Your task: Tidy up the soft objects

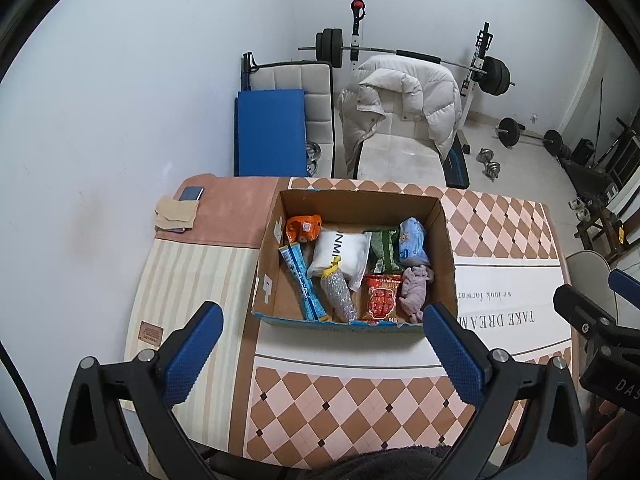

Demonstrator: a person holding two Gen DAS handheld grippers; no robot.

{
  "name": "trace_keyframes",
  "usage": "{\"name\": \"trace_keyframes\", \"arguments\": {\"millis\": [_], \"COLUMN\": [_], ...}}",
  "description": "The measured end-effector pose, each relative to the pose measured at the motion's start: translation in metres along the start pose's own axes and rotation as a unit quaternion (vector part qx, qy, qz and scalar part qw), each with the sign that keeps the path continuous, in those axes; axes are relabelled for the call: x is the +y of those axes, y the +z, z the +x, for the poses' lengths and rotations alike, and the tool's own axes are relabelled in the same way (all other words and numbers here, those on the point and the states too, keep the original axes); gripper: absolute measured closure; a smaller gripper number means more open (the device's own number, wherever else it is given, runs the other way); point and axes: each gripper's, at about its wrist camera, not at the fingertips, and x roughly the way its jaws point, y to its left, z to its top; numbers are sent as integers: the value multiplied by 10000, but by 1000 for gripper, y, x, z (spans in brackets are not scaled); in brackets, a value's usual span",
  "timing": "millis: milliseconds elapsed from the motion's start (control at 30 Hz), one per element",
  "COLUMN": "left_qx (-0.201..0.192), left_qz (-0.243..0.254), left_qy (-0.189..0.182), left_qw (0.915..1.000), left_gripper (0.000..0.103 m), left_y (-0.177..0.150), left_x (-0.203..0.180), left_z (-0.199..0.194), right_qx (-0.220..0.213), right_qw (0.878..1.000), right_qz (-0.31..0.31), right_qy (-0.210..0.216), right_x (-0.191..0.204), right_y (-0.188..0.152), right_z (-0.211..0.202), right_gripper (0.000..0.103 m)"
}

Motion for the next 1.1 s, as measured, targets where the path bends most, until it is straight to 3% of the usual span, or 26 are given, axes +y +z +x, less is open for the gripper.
{"name": "trace_keyframes", "arguments": {"millis": [1100], "left_qx": [-26], "left_qz": [14], "left_qy": [-66], "left_qw": [10000], "left_gripper": [1], "left_y": [1], "left_x": [1], "left_z": [4], "right_qx": [29], "right_qw": [10000], "right_qz": [4], "right_qy": [4], "right_x": [-4], "right_y": [-5], "right_z": [-4], "right_gripper": [0]}}
